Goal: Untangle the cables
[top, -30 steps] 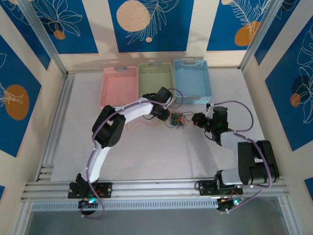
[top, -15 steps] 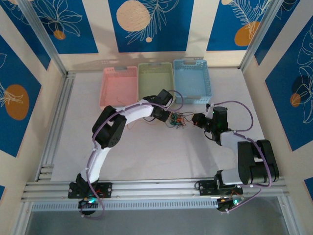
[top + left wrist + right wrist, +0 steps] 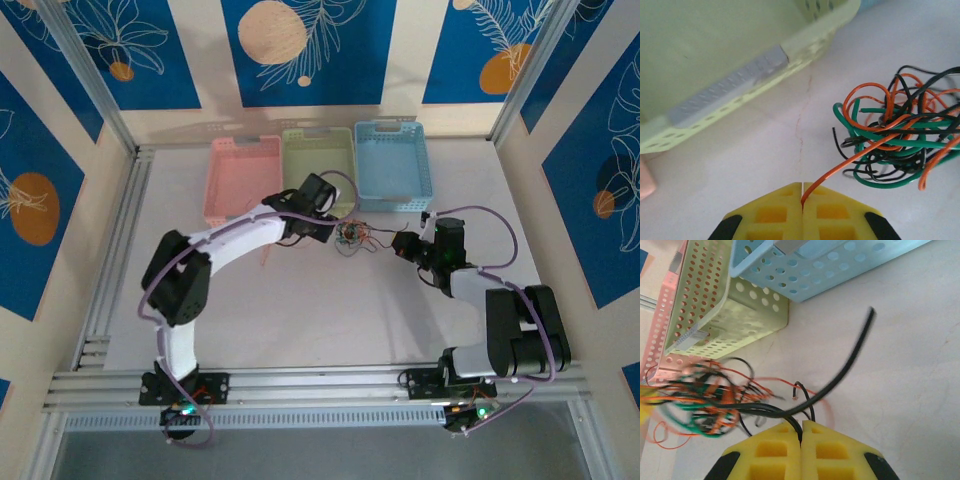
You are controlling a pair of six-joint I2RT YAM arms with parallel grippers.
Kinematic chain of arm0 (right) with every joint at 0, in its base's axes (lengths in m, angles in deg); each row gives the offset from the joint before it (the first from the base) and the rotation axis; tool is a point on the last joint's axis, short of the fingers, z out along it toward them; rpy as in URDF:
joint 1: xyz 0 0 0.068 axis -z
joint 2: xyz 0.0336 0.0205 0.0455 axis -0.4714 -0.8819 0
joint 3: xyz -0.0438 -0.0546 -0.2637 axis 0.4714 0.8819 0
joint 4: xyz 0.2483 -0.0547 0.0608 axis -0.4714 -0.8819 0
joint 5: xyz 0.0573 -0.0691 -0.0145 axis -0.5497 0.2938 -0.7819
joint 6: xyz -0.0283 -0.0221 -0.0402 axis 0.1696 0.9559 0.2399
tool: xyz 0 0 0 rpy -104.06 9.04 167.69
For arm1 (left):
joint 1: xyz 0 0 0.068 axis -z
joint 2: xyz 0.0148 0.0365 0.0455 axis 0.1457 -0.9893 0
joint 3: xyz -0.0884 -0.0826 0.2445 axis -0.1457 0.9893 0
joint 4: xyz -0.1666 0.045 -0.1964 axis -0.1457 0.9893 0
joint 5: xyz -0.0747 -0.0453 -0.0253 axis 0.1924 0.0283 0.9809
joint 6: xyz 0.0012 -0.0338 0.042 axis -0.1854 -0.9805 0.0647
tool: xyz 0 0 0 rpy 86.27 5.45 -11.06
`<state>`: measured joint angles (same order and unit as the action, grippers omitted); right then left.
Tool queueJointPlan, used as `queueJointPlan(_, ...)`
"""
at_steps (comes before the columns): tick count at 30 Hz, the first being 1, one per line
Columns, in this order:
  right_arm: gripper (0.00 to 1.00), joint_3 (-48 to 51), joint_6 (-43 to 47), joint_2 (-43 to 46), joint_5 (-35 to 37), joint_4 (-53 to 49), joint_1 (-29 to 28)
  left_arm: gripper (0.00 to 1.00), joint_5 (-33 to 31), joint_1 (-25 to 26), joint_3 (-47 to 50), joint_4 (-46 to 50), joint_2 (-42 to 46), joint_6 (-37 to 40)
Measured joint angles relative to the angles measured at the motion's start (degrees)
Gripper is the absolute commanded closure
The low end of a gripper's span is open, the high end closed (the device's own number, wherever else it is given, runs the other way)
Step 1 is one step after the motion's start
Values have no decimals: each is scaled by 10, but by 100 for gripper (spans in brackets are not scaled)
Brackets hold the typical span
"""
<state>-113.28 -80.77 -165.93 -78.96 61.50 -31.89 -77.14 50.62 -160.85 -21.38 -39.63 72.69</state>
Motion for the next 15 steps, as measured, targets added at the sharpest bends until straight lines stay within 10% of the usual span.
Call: queueJointPlan(15,100,-16,-12,-4,-1,-13,-11,100,-4,-9,74,45,183,-15)
